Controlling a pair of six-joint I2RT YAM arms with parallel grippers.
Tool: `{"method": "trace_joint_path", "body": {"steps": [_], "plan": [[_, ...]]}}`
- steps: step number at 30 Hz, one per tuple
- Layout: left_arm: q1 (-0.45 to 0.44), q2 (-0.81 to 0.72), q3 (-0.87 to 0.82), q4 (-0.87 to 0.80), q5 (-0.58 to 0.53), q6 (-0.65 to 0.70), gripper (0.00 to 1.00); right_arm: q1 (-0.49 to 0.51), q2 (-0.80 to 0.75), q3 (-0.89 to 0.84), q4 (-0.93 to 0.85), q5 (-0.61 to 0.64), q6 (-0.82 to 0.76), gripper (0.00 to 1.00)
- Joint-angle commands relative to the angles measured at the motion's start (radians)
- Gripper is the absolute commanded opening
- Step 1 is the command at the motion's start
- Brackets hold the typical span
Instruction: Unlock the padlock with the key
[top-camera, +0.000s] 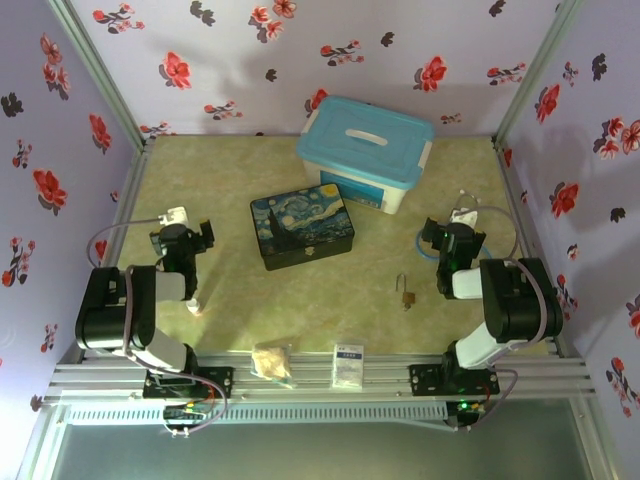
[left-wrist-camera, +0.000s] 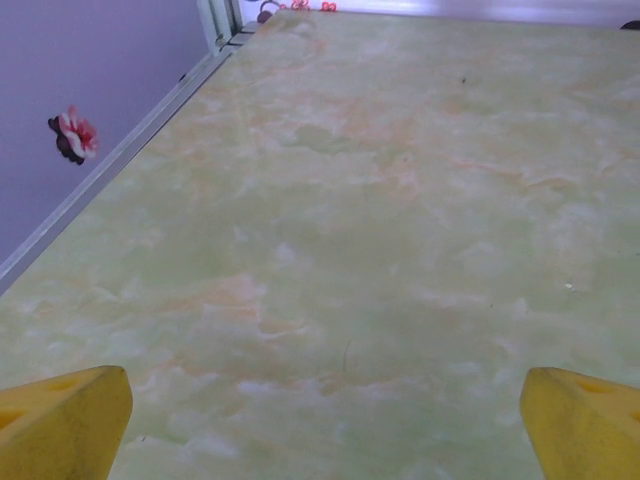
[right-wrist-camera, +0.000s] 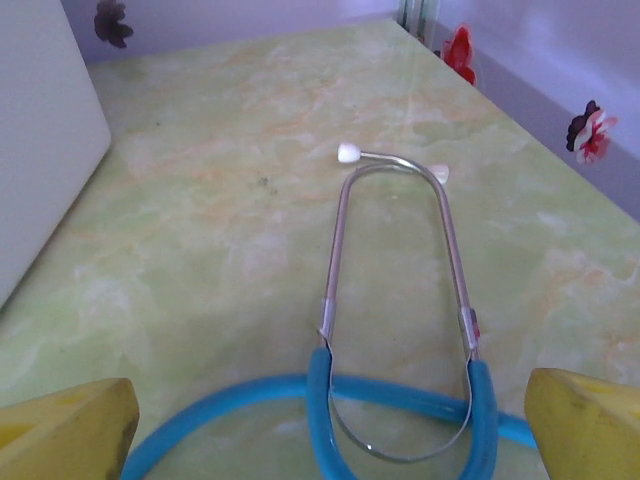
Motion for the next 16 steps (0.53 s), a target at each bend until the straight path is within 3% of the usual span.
{"method": "trace_joint_path", "body": {"steps": [1, 16], "plan": [[-0.005, 0.011, 0.0, 0.076, 0.016, 0.033, 1.0, -0.004, -0.006, 0.005, 0.039, -0.015, -0.01, 0.99], [-0.007, 0.011, -0.002, 0.078, 0.003, 0.03, 1.0, -0.017, -0.012, 0.013, 0.014, -0.065, -0.009, 0.99]]}}
